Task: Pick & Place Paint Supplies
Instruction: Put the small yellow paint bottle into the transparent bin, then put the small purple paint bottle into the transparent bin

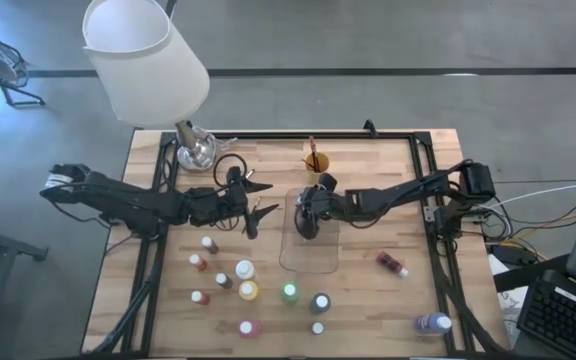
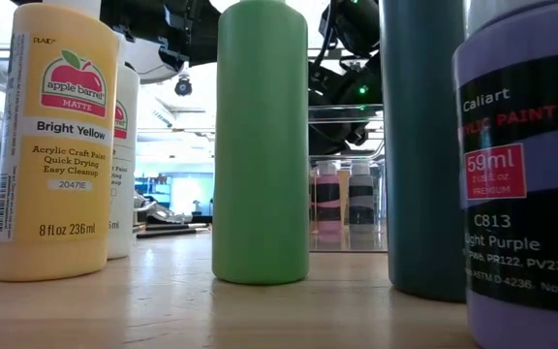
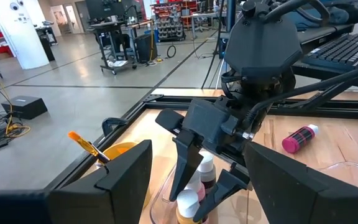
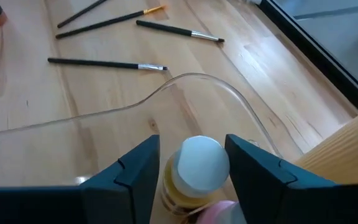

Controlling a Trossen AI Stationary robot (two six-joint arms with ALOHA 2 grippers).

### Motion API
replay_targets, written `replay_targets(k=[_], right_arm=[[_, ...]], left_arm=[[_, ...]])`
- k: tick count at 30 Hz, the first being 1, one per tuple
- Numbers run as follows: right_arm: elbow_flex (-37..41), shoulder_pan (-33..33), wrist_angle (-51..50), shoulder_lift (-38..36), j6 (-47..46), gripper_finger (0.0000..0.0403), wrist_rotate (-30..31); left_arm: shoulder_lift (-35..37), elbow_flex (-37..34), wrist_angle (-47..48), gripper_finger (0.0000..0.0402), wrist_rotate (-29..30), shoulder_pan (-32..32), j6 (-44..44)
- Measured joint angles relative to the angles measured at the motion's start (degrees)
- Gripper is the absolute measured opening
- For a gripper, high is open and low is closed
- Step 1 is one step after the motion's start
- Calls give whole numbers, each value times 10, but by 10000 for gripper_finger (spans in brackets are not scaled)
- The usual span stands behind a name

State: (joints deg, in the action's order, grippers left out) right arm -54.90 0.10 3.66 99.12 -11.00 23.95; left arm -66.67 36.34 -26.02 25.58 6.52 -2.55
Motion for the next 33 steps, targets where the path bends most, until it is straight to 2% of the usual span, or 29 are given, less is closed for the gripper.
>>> replay_targets(k=[5, 9, 16, 20, 25, 28, 33], right_arm=[[-32, 2, -51, -3, 24, 182, -2], [-80, 3, -129, -12, 45, 170, -1], [-210, 15, -381, -14, 58, 140, 0], [-285, 31, -542, -14, 21, 121, 0], [-343, 77, -727, -17, -75, 99, -15], [-348, 117, -786, -25, -129, 85, -50], [-347, 196, -829, -46, -205, 60, -96]], left_arm=[[0, 0, 0, 262, 0, 0, 0], [0, 0, 0, 262, 0, 0, 0], [0, 0, 0, 262, 0, 0, 0], [0, 0, 1, 262, 0, 0, 0], [0, 0, 1, 262, 0, 0, -4], [0, 0, 1, 262, 0, 0, -4], [0, 0, 2, 262, 0, 0, -4]])
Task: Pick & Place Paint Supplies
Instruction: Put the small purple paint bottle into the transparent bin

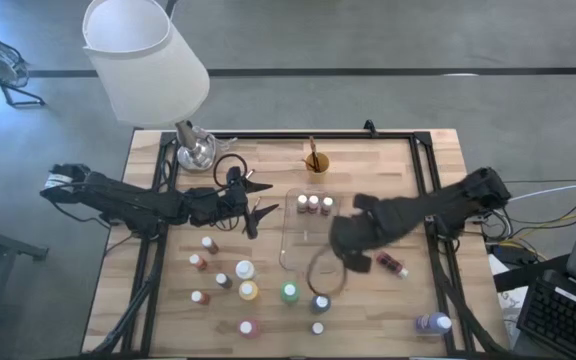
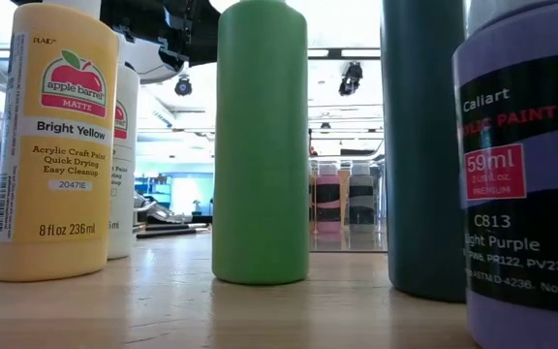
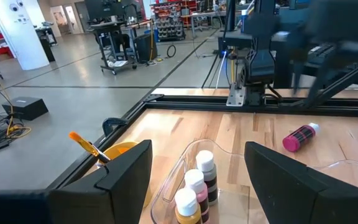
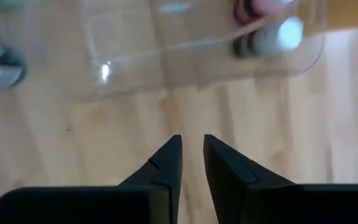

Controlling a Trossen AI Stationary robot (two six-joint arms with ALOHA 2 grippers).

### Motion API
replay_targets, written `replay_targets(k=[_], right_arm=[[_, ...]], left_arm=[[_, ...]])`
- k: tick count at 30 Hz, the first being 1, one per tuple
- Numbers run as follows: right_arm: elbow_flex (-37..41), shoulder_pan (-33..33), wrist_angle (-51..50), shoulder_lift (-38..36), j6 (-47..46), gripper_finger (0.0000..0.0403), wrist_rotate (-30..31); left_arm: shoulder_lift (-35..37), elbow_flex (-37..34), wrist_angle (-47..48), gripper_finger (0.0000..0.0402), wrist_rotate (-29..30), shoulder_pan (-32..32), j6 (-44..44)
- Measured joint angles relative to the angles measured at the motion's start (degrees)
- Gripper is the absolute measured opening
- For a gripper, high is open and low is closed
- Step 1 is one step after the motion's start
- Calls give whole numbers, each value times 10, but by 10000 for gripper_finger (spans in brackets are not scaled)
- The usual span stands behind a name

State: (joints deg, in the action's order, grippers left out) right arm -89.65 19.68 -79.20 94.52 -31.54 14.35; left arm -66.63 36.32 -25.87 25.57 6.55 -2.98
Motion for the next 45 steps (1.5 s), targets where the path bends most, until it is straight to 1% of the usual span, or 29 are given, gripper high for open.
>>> replay_targets(k=[6, 9, 11, 17, 21, 24, 28, 33, 37, 40, 45], right_arm=[[3, 82, -58, -28, -121, 38, 0], [15, 110, -82, -39, -197, 34, 0], [22, 119, -98, -39, -227, 34, -1], [51, 129, -108, -38, -305, 48, -56], [81, 154, -109, -42, -353, 61, -59], [116, 170, -102, -46, -404, 76, -48], [182, 179, -55, -51, -443, 102, -43], [260, 175, 36, -76, -446, 143, -45], [322, 174, 120, -115, -454, 174, -75], [367, 175, 165, -146, -471, 192, -98], [423, 174, 203, -188, -499, 214, -99]], left_arm=[[0, 0, 0, 262, 0, 0, 0], [0, 0, 0, 262, 0, 0, 0], [0, 0, 0, 262, 0, 0, 2], [0, 0, 8, 262, -14, 0, 46], [0, 0, 20, 262, -43, 0, 49], [0, 0, 19, 262, -48, 0, 46], [0, 0, 19, 262, -50, 0, 47], [0, 0, 21, 262, -60, 0, 56], [0, 0, 25, 262, -80, 0, 61], [0, 0, 26, 262, -82, 0, 61], [0, 0, 29, 262, -82, 0, 61]])
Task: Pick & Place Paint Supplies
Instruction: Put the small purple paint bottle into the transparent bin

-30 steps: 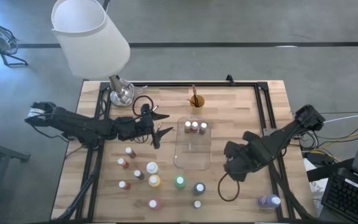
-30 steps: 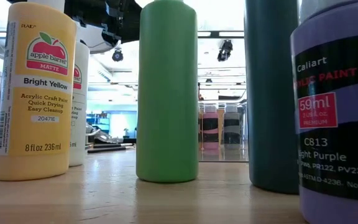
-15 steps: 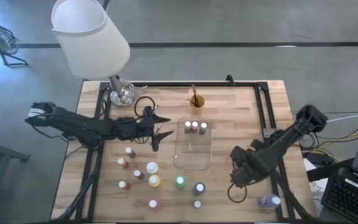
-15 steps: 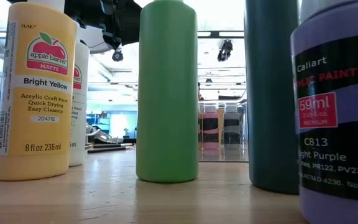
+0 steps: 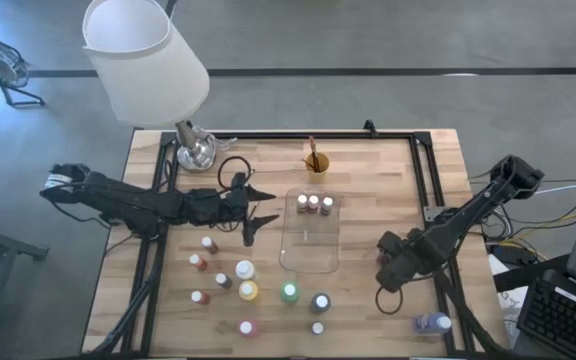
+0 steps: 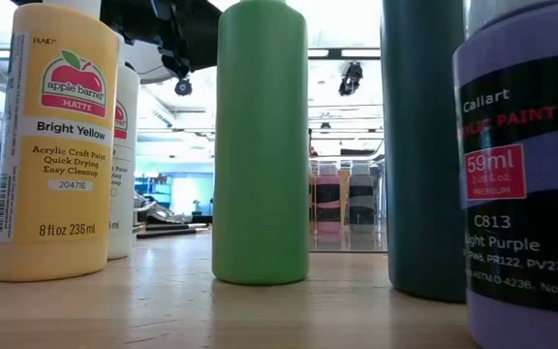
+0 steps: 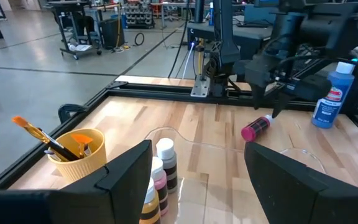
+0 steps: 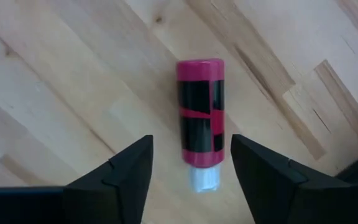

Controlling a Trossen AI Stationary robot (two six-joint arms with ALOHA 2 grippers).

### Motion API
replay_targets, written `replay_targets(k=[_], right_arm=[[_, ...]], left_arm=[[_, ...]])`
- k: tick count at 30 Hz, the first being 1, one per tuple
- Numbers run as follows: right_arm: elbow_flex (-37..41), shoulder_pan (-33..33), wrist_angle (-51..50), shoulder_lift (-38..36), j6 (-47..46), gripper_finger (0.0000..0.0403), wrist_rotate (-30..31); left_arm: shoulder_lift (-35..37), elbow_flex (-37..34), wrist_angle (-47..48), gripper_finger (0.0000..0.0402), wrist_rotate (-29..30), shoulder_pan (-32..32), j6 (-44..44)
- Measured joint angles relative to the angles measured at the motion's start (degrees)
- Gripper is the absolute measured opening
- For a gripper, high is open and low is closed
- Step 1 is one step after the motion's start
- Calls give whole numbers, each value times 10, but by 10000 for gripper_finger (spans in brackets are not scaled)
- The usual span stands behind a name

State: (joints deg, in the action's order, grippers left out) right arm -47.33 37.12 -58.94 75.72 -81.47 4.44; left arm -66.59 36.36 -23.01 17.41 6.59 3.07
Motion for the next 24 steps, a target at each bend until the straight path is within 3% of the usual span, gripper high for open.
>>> replay_targets(k=[16, 20, 24], right_arm=[[105, 0, 129, 14, 14, 251, -19], [118, 0, 139, 35, 29, 232, -19], [112, 0, 149, 52, 59, 181, -21]], left_arm=[[0, 0, 11, 262, 0, 0, 0], [0, 0, 12, 262, 0, 0, 0], [0, 0, 12, 262, -12, 0, 13]])
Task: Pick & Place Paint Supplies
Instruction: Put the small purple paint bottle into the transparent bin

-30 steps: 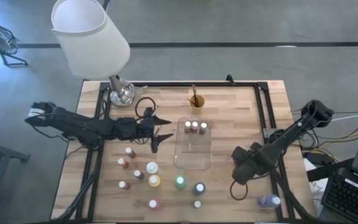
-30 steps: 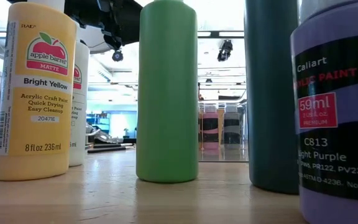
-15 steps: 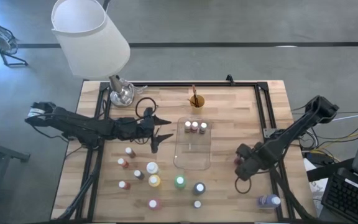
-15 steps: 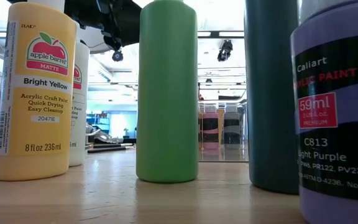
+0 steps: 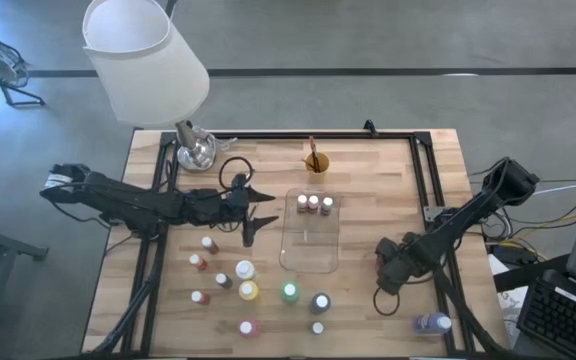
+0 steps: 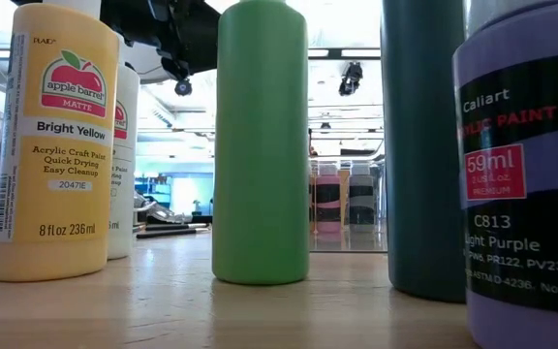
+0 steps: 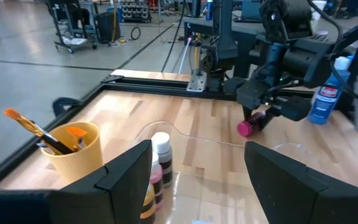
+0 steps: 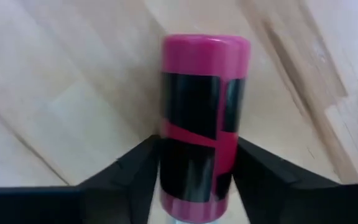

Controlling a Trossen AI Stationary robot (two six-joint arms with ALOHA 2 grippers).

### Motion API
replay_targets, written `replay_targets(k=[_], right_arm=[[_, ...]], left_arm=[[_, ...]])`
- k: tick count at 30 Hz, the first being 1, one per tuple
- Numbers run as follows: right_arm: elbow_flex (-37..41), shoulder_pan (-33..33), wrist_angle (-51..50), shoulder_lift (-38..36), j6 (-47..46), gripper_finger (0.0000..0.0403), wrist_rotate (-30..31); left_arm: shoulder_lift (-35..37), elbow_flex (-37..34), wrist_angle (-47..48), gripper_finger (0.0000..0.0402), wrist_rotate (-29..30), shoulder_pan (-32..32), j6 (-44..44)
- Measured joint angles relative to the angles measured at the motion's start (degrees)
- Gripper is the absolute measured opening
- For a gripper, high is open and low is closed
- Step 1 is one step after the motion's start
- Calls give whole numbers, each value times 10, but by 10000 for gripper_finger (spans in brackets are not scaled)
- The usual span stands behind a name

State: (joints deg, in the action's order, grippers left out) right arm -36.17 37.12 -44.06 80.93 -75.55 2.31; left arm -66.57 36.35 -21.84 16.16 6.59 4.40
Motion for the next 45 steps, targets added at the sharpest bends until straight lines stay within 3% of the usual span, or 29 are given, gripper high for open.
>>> replay_targets(k=[4, 10, 17, 28, 39, 45], right_arm=[[-19, 0, 6, 11, 50, 112, 6], [-76, 0, -6, 10, 149, 105, 82], [-196, 0, -46, 9, 324, 105, 248], [-421, 0, -85, 52, 655, 105, 451], [-557, -4, -79, 220, 967, 106, 792], [-595, -10, -80, 281, 1035, 107, 871]], left_arm=[[0, 0, 0, 262, -6, 0, 26], [0, 0, 0, 262, -47, 0, 122], [0, 13, 0, 261, -165, -5, 293], [-3, 77, 2, 261, -323, -24, 485], [-32, 108, 4, 261, -354, -21, 596], [-73, 125, -6, 261, -379, -18, 613]])
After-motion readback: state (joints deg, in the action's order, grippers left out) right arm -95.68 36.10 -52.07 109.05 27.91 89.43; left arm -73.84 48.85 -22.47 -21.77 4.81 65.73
